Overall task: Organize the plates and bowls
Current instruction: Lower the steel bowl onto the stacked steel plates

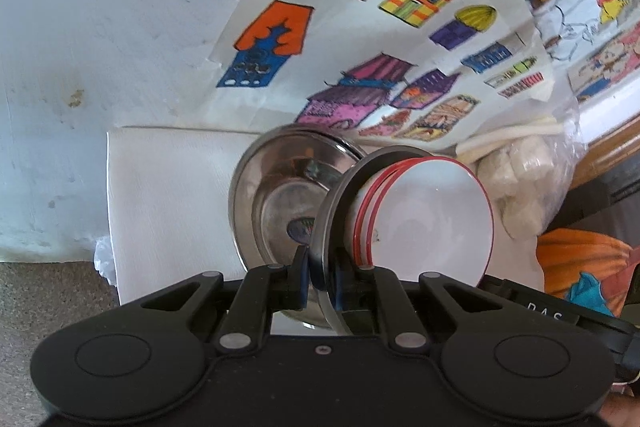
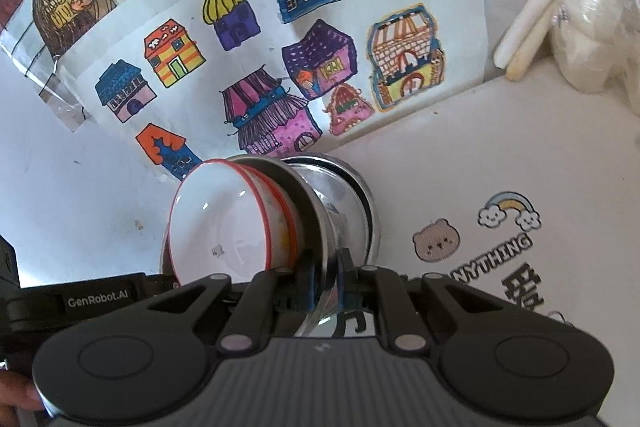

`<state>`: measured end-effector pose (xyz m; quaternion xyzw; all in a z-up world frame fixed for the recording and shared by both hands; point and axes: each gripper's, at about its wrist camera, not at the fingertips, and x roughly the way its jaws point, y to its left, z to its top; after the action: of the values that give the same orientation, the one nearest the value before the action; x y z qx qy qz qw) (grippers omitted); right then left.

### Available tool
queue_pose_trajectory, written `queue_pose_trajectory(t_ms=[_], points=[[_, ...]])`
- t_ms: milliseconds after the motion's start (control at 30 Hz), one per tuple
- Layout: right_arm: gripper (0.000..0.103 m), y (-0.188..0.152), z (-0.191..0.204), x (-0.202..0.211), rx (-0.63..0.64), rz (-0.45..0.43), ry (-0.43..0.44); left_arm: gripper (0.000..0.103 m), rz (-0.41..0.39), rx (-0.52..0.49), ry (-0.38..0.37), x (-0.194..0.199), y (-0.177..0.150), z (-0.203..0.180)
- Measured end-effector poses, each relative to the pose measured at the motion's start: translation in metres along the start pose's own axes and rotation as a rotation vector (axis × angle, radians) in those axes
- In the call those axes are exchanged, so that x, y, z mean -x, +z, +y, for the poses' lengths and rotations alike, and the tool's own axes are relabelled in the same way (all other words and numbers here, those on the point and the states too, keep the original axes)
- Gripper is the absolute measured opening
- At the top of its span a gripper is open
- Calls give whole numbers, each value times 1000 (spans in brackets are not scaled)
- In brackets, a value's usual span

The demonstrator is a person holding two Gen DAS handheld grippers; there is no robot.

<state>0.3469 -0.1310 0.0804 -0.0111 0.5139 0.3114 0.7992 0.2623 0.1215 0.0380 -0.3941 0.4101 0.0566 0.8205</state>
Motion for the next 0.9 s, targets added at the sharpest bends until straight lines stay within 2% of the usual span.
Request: queue_pose_trajectory(t_ms=[333, 900], points=[[11, 17, 3, -21, 5, -1, 19, 10, -52, 12, 28, -7, 16, 3], [11, 22, 1, -47, 30, 20, 27, 10, -67, 29, 56, -20, 15, 10]])
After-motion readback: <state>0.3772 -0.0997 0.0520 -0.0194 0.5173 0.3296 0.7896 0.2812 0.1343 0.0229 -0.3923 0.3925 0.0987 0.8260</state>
